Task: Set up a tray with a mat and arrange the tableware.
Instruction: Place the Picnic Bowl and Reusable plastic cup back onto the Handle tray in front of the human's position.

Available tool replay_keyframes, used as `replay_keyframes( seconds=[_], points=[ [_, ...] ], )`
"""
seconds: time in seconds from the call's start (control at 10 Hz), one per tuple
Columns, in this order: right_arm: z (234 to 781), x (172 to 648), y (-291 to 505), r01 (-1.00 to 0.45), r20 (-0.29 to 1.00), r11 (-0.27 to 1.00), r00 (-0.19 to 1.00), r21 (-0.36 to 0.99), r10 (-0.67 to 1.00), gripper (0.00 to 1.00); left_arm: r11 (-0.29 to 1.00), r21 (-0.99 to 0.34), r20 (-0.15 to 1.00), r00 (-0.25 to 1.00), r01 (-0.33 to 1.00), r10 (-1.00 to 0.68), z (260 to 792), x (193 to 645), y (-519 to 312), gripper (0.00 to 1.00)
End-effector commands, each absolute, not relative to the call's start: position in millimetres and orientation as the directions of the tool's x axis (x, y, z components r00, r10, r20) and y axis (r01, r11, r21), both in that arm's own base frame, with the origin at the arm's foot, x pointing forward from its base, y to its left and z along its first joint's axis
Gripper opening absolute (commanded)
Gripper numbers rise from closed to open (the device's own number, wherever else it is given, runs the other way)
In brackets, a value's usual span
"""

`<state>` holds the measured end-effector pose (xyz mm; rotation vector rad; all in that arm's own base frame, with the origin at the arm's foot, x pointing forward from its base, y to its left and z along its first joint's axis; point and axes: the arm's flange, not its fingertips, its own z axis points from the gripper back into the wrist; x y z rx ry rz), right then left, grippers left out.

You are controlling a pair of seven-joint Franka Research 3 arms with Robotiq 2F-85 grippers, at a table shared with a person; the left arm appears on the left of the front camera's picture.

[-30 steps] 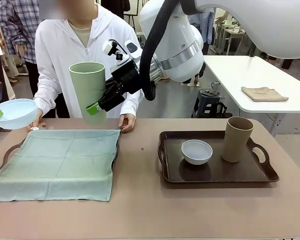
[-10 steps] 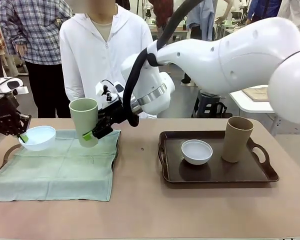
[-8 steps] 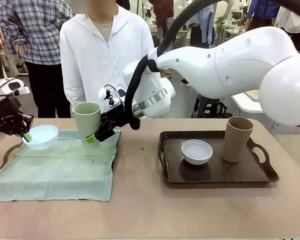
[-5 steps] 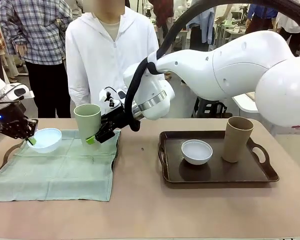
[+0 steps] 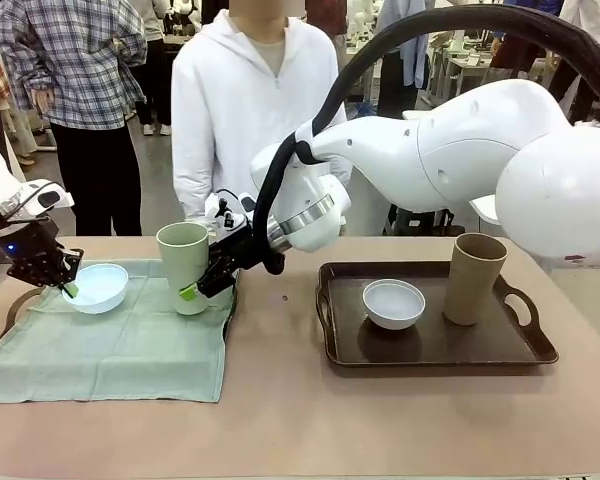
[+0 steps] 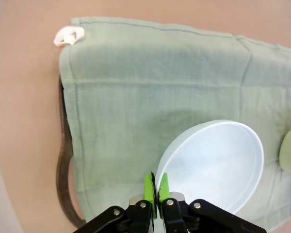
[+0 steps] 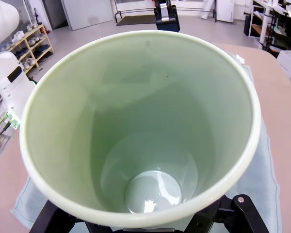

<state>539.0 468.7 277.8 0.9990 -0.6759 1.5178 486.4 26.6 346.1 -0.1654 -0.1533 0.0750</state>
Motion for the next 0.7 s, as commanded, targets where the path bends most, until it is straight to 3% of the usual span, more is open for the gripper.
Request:
replay_keyframes(
  seconds=[0.0,0.3,0.4,0.5,0.6],
  points=[
    [281.7,542.9,472.1,-0.974,0.879,-0.210,-0.029,0.082,0.476,0.81,0.982,-0.180,0.153,0.985,-0.048,0.076,340.4,485.4,23.3,0.04],
    [278.7,543.5,470.9,-0.972,0.871,-0.206,-0.003,0.112,0.492,0.81,0.983,-0.182,0.110,0.993,-0.031,0.052,338.0,485.7,21.2,0.04],
    [278.4,543.2,470.5,-0.968,0.866,-0.215,0.004,0.129,0.500,1.00,0.983,-0.179,0.101,0.994,-0.027,0.045,337.6,485.5,20.8,0.35],
    [278.3,542.3,469.6,-0.968,0.854,-0.204,0.017,0.144,0.520,1.00,0.983,-0.180,0.093,0.995,-0.027,0.044,337.2,484.3,21.1,0.61],
    [278.8,542.5,468.6,-0.970,0.842,-0.187,0.032,0.157,0.538,1.00,0.983,-0.181,0.085,0.996,-0.025,0.041,338.2,483.7,22.0,0.93]
  ],
)
